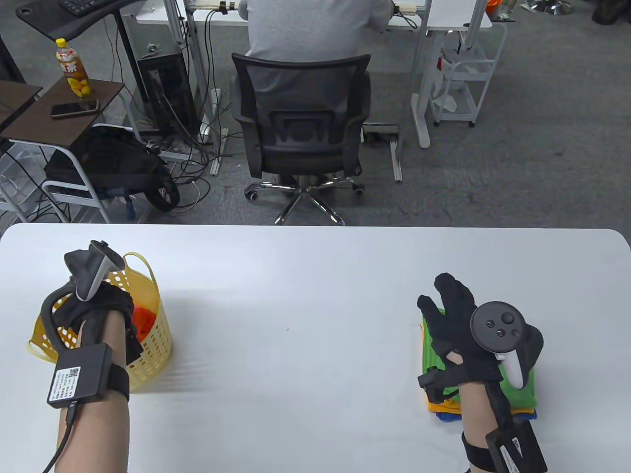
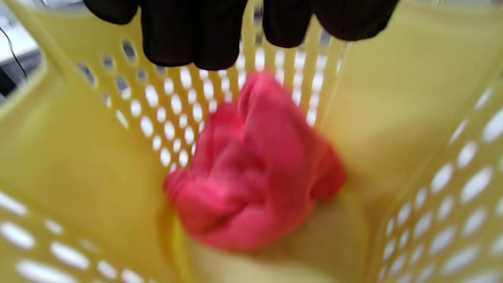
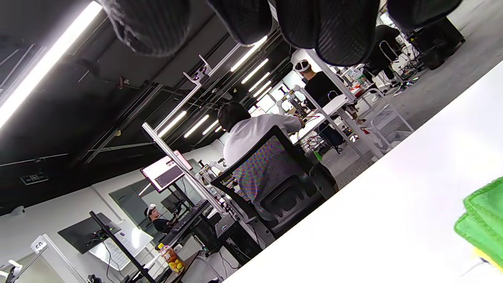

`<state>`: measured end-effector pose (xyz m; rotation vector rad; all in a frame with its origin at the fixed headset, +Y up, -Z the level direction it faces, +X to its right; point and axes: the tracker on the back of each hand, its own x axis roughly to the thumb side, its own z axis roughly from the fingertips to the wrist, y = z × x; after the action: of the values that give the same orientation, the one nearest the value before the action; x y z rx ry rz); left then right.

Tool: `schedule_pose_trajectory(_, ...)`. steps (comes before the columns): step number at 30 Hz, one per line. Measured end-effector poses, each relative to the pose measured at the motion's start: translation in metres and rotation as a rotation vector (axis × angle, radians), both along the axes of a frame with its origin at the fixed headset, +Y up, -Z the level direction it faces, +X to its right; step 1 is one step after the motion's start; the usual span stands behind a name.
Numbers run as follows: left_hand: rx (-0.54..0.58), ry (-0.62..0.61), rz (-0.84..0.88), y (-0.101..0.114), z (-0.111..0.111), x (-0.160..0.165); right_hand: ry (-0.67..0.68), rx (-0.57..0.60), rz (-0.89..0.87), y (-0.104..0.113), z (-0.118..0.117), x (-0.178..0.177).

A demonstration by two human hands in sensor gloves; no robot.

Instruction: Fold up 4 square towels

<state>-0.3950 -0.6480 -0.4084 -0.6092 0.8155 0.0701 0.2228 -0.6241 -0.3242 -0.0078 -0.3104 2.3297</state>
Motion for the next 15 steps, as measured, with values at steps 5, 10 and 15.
schedule_pose_trajectory(5,-0.174,-0.017,0.298,-0.045,-0.001,-0.007,0.023,0.006,-0.012,-0.002,-0.001,-0.002)
schedule_pose_trajectory(10,-0.229,-0.037,0.258,-0.057,0.003,-0.005,0.042,-0.008,-0.007,-0.007,-0.004,-0.006)
schedule_pose_trajectory(15,-0.113,-0.084,0.304,-0.04,0.003,-0.001,0.048,-0.012,-0.002,-0.008,-0.004,-0.007)
